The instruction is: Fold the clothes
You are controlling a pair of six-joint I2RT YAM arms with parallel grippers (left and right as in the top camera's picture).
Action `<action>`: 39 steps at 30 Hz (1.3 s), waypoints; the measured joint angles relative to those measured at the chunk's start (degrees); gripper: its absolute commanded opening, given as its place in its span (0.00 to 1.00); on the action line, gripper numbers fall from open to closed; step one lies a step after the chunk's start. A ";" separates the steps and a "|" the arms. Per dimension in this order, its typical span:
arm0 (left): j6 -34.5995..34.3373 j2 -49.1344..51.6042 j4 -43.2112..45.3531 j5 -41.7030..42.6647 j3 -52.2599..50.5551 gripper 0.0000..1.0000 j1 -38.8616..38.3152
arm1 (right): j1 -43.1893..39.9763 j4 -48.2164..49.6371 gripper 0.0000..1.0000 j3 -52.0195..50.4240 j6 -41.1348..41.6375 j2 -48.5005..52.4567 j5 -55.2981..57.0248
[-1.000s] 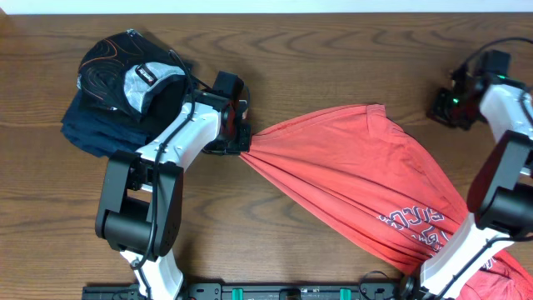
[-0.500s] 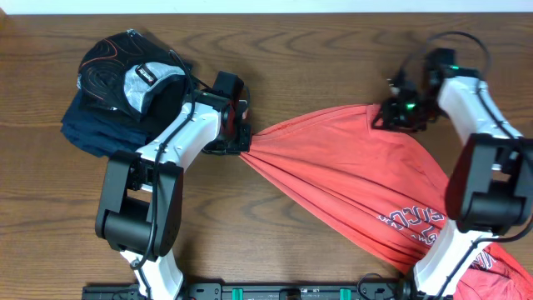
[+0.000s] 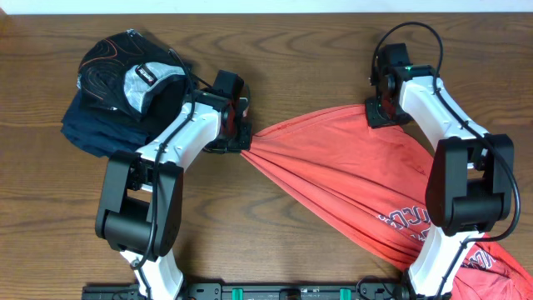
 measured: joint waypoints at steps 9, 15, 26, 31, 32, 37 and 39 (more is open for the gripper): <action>0.00 0.00 0.00 0.00 0.00 0.06 0.00 | 1.01 -0.92 0.43 0.00 0.09 0.00 -3.34; 0.02 0.00 0.09 0.00 0.00 0.06 0.00 | 2.97 -1.09 0.43 0.00 -0.09 0.15 -3.30; 0.00 0.00 0.07 0.00 0.00 0.06 0.00 | 3.50 -2.19 0.02 -0.13 3.85 4.13 5.07; 0.02 0.00 0.04 0.00 0.00 0.06 0.00 | 2.97 -1.51 0.01 -0.13 4.35 2.78 8.72; 0.02 0.00 0.04 0.00 0.00 0.06 0.00 | 2.67 -0.87 0.01 -0.11 4.35 2.34 9.22; 0.02 0.00 0.04 0.00 0.00 0.06 0.00 | -2.34 5.88 0.01 0.04 4.44 -1.86 10.71; 0.02 0.00 0.04 0.00 0.00 0.06 0.00 | -5.38 8.22 0.15 0.35 4.66 -2.86 10.08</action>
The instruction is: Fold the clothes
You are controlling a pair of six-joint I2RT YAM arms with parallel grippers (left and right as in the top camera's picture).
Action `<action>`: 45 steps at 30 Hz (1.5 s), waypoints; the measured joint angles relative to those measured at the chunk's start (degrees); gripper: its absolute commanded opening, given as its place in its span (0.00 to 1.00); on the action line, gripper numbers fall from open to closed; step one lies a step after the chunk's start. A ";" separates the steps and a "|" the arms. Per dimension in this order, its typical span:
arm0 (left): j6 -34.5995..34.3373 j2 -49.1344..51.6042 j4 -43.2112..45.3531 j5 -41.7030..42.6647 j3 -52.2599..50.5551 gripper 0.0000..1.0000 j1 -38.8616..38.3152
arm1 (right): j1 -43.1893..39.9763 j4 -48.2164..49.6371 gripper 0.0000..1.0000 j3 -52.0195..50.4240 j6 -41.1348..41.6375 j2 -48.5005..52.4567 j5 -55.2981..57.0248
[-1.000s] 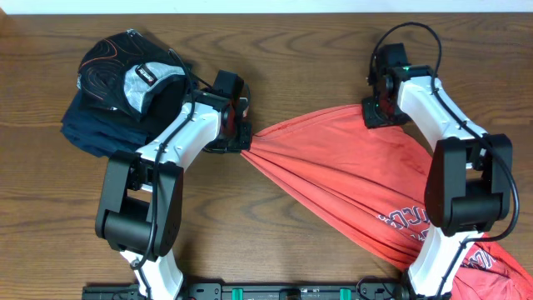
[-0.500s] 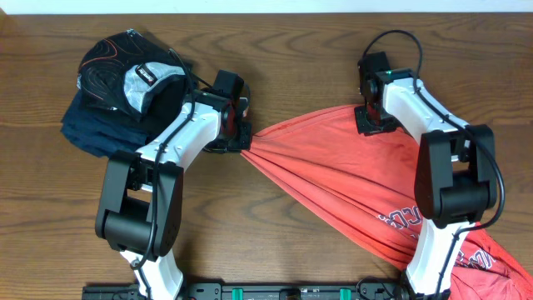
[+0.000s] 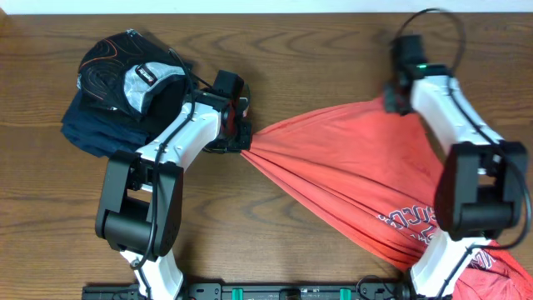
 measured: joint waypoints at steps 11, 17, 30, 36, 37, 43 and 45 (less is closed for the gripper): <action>0.83 0.00 0.00 0.00 0.00 0.06 0.00 | -8.46 -0.22 0.50 0.28 0.39 -0.26 -5.22; 0.85 0.00 0.00 0.00 0.00 0.06 0.00 | -9.25 -0.59 0.54 0.28 -1.49 -0.26 -12.55; 0.85 0.00 0.00 0.00 0.00 0.06 0.00 | -6.01 5.53 0.51 0.24 -7.13 0.92 -15.69; 0.85 -0.02 0.00 0.00 0.00 0.07 0.00 | -6.21 9.22 0.50 0.22 -10.73 5.62 -13.38; 0.85 -0.02 0.02 0.00 0.00 0.06 0.00 | -6.36 9.38 0.49 0.17 -11.65 6.14 -13.18; 0.85 0.00 0.02 0.00 0.00 0.07 0.00 | -6.49 11.65 0.45 0.07 -18.73 6.51 -12.46; 0.85 -0.02 0.02 0.00 0.00 0.07 0.00 | -6.08 12.28 0.45 0.07 -21.11 6.54 -12.37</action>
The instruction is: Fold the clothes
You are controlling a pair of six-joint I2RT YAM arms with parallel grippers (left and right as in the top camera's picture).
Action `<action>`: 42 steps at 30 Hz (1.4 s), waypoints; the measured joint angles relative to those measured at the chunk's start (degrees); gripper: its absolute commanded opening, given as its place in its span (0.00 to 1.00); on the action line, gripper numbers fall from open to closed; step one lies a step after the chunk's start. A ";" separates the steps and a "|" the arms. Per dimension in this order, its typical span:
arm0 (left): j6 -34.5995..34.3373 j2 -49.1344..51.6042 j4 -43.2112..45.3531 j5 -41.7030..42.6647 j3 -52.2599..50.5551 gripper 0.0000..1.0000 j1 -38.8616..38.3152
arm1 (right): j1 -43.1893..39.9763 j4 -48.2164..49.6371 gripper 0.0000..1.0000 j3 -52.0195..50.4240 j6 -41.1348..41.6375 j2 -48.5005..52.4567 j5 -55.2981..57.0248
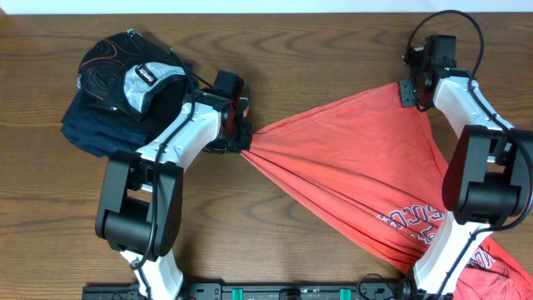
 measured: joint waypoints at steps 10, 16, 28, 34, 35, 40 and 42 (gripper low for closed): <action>0.00 0.02 0.00 0.00 0.00 0.07 0.00 | 4.81 0.81 0.53 0.00 -12.59 1.79 1.99; 0.00 0.02 -0.02 0.00 0.00 0.07 0.00 | 5.51 1.07 0.49 -0.02 -14.69 3.04 4.04; 0.00 0.02 0.00 0.00 0.00 0.07 0.02 | 5.51 3.19 0.14 -0.02 -9.73 4.68 11.93; 0.00 0.02 -0.02 0.00 0.00 0.07 0.02 | 4.33 3.67 0.02 -0.02 -4.28 4.94 13.84; 0.00 0.02 -0.02 0.00 0.00 0.07 0.02 | 3.85 3.69 0.02 -0.02 -3.04 4.94 13.88; 0.00 0.00 0.00 0.00 0.00 0.07 0.02 | 0.44 3.74 0.01 0.02 1.97 4.90 10.78; 0.00 0.02 0.00 0.02 0.00 0.07 0.02 | -0.96 3.54 0.01 0.26 3.32 4.74 8.20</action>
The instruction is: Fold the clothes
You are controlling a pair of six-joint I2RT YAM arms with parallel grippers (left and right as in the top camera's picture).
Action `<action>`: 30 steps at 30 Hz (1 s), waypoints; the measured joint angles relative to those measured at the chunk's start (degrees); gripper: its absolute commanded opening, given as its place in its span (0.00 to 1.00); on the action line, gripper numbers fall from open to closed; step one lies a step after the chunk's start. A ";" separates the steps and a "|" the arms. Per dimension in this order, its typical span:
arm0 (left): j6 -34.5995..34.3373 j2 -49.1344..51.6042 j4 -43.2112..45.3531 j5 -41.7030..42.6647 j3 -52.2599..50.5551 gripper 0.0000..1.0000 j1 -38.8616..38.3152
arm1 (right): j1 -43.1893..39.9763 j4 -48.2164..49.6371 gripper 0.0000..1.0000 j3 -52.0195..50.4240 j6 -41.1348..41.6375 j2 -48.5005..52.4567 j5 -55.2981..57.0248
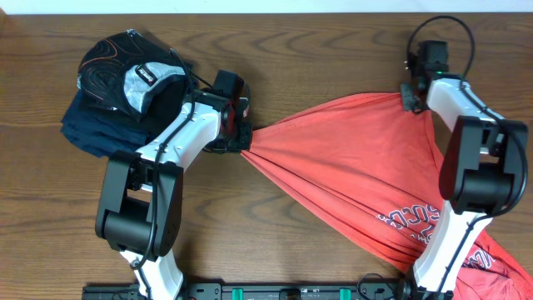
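Note:
A red shirt (358, 167) with white lettering lies stretched across the right half of the table, one end trailing off the lower right corner. My left gripper (244, 140) is shut on a bunched corner of it near the table's middle. Far right, my right gripper (410, 98) is shut on the shirt's upper edge, pulling the cloth taut between the two arms. A pile of dark clothes (117, 92) lies at the upper left.
The dark pile has a black garment with a grey and white patch (137, 79) on top, close behind my left arm. The table's far edge (266, 12) runs just beyond my right wrist. Bare wood shows in front of the left arm.
My right gripper has shifted slightly down and towards the left with the shirt's edge, and the upper hem sags a little lower. The left arm has not moved.
The left gripper has held the bunched corner in one place throughout. The right gripper held the shirt's other edge near the middle right, then stood further right and further back at each moment, spreading the cloth wider, and now sits slightly nearer.

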 measured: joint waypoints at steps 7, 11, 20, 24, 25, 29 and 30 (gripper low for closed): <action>0.00 -0.02 0.00 0.00 0.00 0.06 0.00 | -2.71 -0.76 0.01 0.72 1.90 -0.13 -9.16; 0.00 -0.02 -0.72 -0.02 0.00 0.06 0.00 | -2.67 -3.23 0.01 0.74 2.10 -1.42 -12.79; 0.48 -7.37 -2.23 -0.02 0.00 0.06 0.02 | -2.89 -5.40 0.01 2.05 6.32 -17.77 -15.78; 1.66 -16.02 -2.47 -0.24 0.07 0.06 0.02 | -3.69 -7.39 0.01 3.34 9.01 -27.23 -16.22; 1.88 -17.77 -2.71 -0.37 0.13 0.06 0.02 | -3.91 -7.67 0.01 3.39 9.55 -28.70 -16.31; 3.30 -25.44 -7.02 -1.31 2.75 0.06 0.02 | -5.46 -8.94 0.01 3.48 12.52 -35.10 -16.70; 3.89 -27.17 -7.93 -1.40 4.37 0.06 0.02 | -5.88 -9.09 0.01 3.65 13.27 -36.79 -16.74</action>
